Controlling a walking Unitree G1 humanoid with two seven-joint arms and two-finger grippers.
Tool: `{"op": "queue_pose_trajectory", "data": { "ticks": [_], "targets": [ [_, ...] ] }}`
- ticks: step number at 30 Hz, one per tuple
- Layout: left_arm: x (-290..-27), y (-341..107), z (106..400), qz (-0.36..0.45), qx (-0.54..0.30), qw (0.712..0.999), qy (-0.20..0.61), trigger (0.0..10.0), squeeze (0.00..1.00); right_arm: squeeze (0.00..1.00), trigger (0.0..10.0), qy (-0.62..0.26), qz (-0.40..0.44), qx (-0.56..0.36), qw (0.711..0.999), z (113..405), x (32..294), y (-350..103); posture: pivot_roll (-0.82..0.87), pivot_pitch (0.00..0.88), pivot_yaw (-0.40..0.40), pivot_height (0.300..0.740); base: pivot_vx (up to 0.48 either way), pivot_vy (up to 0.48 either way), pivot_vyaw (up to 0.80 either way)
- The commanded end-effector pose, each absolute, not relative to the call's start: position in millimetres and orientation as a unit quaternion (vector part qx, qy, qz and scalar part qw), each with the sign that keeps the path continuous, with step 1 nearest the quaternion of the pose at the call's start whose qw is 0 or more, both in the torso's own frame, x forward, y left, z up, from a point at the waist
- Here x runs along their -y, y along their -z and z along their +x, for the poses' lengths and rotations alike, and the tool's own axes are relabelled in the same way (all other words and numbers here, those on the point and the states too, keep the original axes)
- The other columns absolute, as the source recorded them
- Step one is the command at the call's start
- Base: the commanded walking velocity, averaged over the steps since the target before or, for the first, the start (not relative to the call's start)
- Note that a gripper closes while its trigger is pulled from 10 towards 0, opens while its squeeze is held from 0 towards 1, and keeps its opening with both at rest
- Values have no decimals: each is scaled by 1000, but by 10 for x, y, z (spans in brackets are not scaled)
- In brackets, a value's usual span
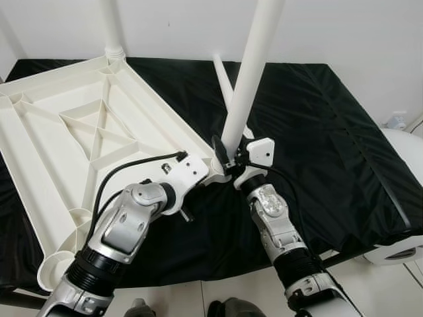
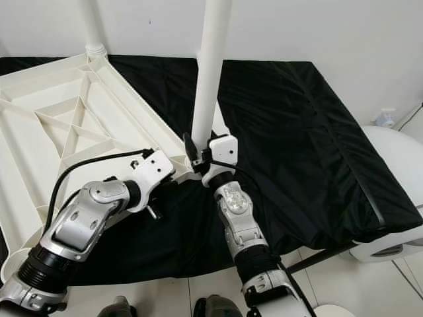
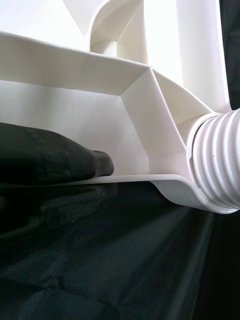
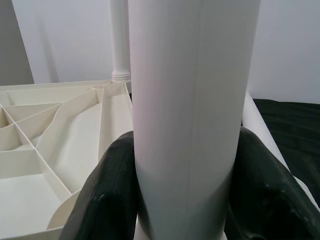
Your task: Building children table
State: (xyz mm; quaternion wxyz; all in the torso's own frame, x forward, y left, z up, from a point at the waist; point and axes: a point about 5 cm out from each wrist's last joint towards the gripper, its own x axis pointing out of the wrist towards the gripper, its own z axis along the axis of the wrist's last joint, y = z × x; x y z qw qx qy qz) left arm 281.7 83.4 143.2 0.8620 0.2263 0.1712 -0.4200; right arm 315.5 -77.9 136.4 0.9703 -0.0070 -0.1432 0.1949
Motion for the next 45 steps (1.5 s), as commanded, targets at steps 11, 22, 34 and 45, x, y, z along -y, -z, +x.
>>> {"op": "queue_pose_trajectory", "data": {
  "ticks": [11,22,34,45],
  "targets": [
    [-808,-1654,2841,228,-122,876,407,10000,0,0,10000,-81,-29,17,996,3159,1020,-893,83,70,-74,740,0,0,0],
    [-635,-1727,2878,209,-116,882,405,10000,0,0,10000,-52,-15,15,998,3229,877,-921,91,76,-77,740,0,0,0],
    [-399,-1768,2891,198,-110,885,407,10000,0,0,10000,-34,-20,14,999,3295,760,-943,82,80,-73,740,0,0,0],
    [-256,-1826,2888,188,-98,886,413,10000,0,0,10000,-34,-27,17,999,3331,610,-961,90,76,-82,740,0,0,0]
  ]
}}
